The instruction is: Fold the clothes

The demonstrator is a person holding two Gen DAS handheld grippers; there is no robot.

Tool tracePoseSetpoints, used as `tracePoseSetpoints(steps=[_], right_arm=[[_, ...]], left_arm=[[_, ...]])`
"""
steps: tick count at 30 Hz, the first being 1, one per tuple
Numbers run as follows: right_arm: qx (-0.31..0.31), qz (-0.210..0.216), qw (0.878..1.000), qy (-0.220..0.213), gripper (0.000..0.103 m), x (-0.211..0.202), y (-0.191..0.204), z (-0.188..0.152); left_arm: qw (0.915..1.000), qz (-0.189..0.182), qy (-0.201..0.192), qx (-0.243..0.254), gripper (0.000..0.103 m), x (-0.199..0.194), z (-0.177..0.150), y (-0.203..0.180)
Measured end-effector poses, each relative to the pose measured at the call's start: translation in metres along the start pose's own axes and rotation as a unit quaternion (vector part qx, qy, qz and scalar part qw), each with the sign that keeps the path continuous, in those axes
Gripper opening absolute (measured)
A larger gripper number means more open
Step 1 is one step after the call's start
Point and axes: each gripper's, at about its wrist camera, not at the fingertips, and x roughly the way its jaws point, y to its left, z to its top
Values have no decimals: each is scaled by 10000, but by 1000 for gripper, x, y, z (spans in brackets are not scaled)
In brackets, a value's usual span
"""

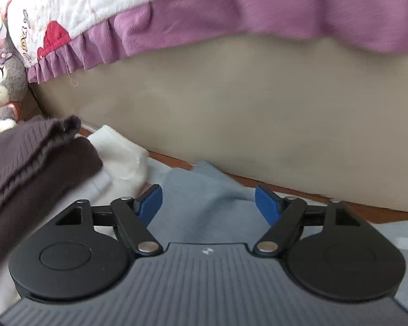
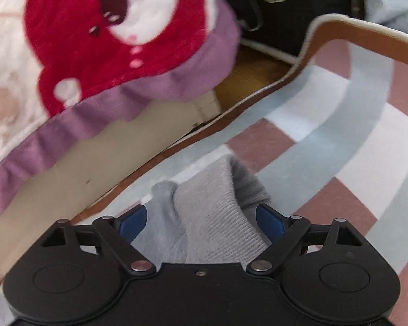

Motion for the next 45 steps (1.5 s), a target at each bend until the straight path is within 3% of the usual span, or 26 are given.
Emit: tracePoseSetpoints(steps=[2, 3, 7, 10, 11, 12, 13, 18, 20, 22, 23, 24, 28, 30, 32, 33, 35, 36, 37, 39, 42, 44, 45], right_arm=[[-333, 488, 9971, 482, 65, 6, 7, 0], [-501, 737, 9933, 730, 44, 9, 10, 0], [-1249, 797, 9795, 1362, 39, 20, 26, -14], [-1273, 713, 9746, 1699, 45, 34, 27, -23], [-1286, 736, 9747, 1673, 48, 34, 27, -24], [-1228, 777, 9760, 1621, 58, 33, 26, -23], [-1162, 820, 9774, 1567, 67, 33, 25, -21], [-230, 1029, 9895, 986, 68, 32, 4, -14], [-13, 1030, 9923, 691, 63, 28, -2, -11], [-109, 745, 9970, 165, 12, 18, -1, -8], [-226, 556, 9979, -245, 12, 5, 2, -5], [-241, 657, 9961, -543, 12, -9, 3, -2], [-326, 1283, 9846, -1144, 11, -72, 10, 14], [-778, 971, 9882, -894, 11, -94, 25, 16], [-1699, 107, 9852, -179, 11, -90, 40, 3], [-2170, -356, 9752, 265, 12, -78, 45, -8], [-3069, -1272, 9362, 1144, 13, -55, 56, -32], [-3121, -1390, 9290, 1423, 14, -39, 51, -42], [-2988, -1466, 9295, 1587, 22, -23, 40, -50], [-2512, -1584, 9402, 1671, 34, -9, 17, -52], [-2483, -1663, 9456, 1288, 34, -26, 14, -39], [-2454, -1576, 9467, 1369, 34, -27, 9, -40], [-2439, -1529, 9471, 1420, 34, -27, 6, -40]], left_arm=[[9998, -62, 170, 32, 79, 17, 4, 8], [9996, -109, 269, -6, 79, 25, 3, 12], [9961, -333, 602, -553, 81, 53, 1, 24], [9943, -596, 620, -631, 78, 64, -4, 23], [9946, -646, 572, -573, 36, 67, -8, 20], [9961, -704, 403, -349, 3, 61, -12, 14], [9968, -762, 227, -116, 0, 55, -16, 7], [9956, -494, -799, 64, 0, -9, -27, 6], [9913, -490, -1193, -262, 0, -44, -27, 27], [9832, -391, -1659, -649, 0, -82, -31, 55], [9784, -389, -1815, -909, 0, -97, -34, 72], [9743, -420, -1863, -1195, 0, -110, -39, 90], [9740, -703, -1156, -1817, 0, -115, -69, 138], [9748, -862, -730, -1923, 0, -108, -88, 134], [9762, -939, -449, -1905, 0, -105, -107, 117], [9765, -976, -308, -1896, 0, -103, -117, 108], [9819, -1022, -50, -1593, 0, -99, -131, 79], [9843, -1122, 26, -1363, 1, -98, -132, 58], [9860, -1224, 98, -1129, 2, -98, -133, 37], [9875, -1396, 126, -723, 3, -100, -134, -2], [9833, -1749, 67, -497, 5, -112, -132, -56], [9792, -2011, 86, -272, 7, -123, -132, -97], [9767, -2141, 95, -115, 14, -128, -131, -116]])
